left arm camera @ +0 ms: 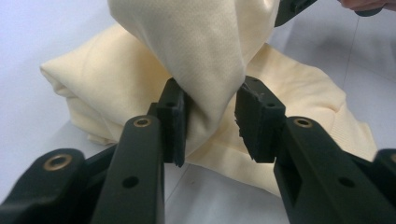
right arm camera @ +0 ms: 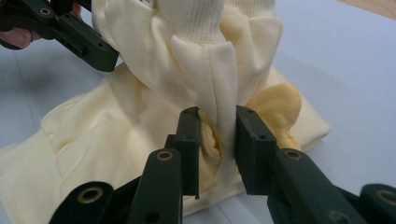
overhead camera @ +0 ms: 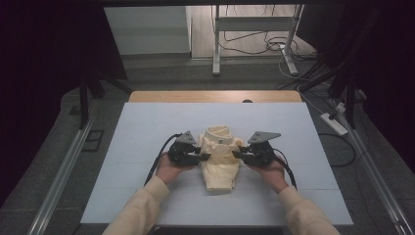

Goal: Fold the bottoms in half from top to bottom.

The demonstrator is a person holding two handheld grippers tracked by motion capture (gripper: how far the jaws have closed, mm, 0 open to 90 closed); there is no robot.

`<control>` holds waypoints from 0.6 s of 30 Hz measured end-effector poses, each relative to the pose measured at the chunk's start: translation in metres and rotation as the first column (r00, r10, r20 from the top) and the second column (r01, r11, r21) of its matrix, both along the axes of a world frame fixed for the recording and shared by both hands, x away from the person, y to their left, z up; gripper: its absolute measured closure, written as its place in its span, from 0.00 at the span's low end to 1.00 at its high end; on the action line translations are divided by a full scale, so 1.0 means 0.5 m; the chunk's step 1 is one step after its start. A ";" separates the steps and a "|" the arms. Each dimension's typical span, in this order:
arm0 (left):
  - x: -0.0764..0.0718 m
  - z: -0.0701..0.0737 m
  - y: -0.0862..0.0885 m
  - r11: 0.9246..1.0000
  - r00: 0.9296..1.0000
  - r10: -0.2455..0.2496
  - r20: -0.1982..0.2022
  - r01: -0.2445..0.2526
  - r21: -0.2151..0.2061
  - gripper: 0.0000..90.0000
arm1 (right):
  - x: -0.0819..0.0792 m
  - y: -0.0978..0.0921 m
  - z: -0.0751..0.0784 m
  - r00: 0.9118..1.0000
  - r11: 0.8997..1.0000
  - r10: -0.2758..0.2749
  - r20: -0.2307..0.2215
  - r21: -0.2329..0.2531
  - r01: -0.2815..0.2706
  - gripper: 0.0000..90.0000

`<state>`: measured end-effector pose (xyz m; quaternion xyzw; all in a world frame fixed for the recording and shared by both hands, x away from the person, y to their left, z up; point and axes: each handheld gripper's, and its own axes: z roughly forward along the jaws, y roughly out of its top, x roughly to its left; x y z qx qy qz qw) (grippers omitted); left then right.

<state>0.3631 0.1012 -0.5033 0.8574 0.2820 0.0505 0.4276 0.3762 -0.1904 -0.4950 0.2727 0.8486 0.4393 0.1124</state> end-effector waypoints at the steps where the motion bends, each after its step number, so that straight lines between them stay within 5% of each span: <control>1: -0.001 0.000 0.000 1.000 1.000 0.000 0.000 0.000 0.000 0.69 | -0.002 0.000 -0.001 1.000 1.000 0.001 -0.001 -0.001 -0.001 0.79; 5: -0.005 0.002 0.002 1.000 1.000 -0.005 -0.001 0.005 0.002 0.63 | -0.009 0.000 0.000 1.000 1.000 0.011 0.003 -0.014 -0.011 0.76; 11: -0.021 0.032 0.025 0.998 0.999 0.045 0.002 -0.045 -0.052 0.37 | -0.017 -0.010 0.016 1.000 1.000 -0.023 0.004 0.016 0.023 0.54; 18: -0.057 0.069 0.064 0.994 0.996 0.079 0.029 -0.076 -0.078 0.32 | -0.042 -0.045 0.052 0.998 0.996 -0.062 0.006 0.060 0.062 0.46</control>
